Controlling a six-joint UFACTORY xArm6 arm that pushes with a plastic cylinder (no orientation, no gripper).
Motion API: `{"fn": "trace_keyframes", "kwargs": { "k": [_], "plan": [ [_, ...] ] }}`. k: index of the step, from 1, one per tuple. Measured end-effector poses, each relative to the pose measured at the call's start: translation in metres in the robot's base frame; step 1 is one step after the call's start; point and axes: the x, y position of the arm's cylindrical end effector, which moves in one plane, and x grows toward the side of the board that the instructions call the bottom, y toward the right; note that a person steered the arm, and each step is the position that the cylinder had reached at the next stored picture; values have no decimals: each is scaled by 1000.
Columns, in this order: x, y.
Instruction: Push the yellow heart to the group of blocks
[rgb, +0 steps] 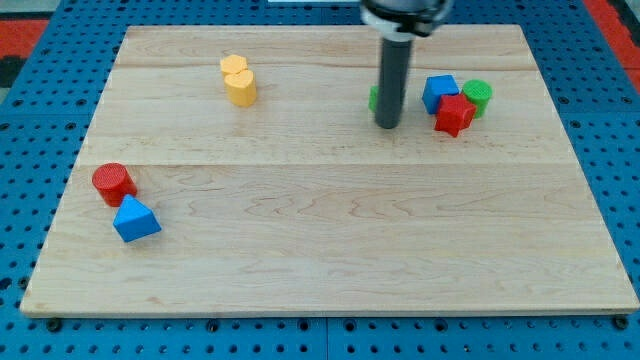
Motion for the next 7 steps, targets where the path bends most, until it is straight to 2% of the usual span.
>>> {"fn": "trace_keyframes", "kwargs": {
  "k": [1,2,4,5,7],
  "plan": [
    [10,-62],
    [-30,-111],
    [-41,-1],
    [-41,-11],
    [4,-201]
  ]
}}
